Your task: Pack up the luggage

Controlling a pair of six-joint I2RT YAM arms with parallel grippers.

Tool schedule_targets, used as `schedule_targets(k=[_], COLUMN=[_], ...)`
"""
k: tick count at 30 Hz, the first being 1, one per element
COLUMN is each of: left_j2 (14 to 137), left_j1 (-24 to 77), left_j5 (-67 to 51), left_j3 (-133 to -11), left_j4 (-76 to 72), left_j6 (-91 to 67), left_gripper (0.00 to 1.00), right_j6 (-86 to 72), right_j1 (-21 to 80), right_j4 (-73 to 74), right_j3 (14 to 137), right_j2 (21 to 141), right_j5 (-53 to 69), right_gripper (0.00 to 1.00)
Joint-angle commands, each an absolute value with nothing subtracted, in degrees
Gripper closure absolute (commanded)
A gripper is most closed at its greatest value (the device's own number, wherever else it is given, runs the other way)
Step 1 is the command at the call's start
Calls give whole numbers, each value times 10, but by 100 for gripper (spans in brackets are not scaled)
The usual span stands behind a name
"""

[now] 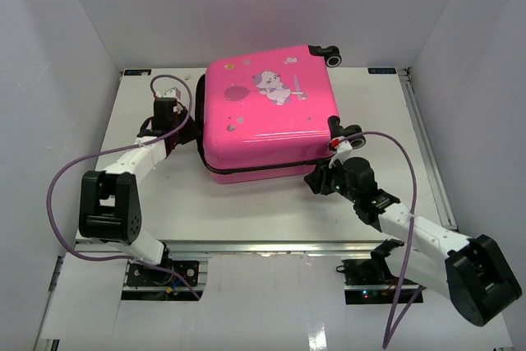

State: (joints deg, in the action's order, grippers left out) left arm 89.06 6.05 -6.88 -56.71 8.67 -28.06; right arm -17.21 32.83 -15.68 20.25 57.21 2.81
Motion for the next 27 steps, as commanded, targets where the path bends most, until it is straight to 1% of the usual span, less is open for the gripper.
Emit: schedule_targets(k=[1, 3, 6, 8, 10, 14, 16, 19, 20, 22, 24, 27], left_j2=[875, 876, 879, 876, 871, 870, 870, 871, 872, 872, 868, 860], left_j1=[56, 56, 56, 56, 56, 55, 55, 55, 55, 55, 55, 55], left_j5=[-101, -101, -106, -109, -111, -103, -105, -105, -104, -112, -127, -124], left_j3=[-560, -561, -562, -561, -557, -557, -558, -560, -561, -561, -558, -553], left_j4=[36, 37, 39, 39, 35, 39, 37, 37, 38, 40, 39, 38], left_j6=[-290, -290, -290, -293, -292, -286, -286, -281, -275, -271, -268, -268], left_gripper=[100, 100, 100, 100, 100, 100, 100, 100, 100, 100, 100, 100], right_j6=[-149, -145, -128, -118, -105, -93, -94, -103, -108, -132, -137, -128], right_j1=[380, 408, 433, 441, 452, 462, 463, 466, 466, 466, 466, 466], right_j4=[-305, -333, -388, -404, -406, -403, -393, -380, -379, -374, -375, -373], right_j3=[215, 217, 211, 214, 228, 253, 267, 276, 273, 267, 256, 251], right_j2=[622, 640, 661, 685, 709, 732, 746, 761, 761, 757, 752, 738], right_j5=[-63, -124, -177, -191, -226, -257, -278, -333, -346, -379, -404, -420], right_gripper=[51, 49, 48, 48, 48, 49, 52, 62, 70, 79, 92, 92])
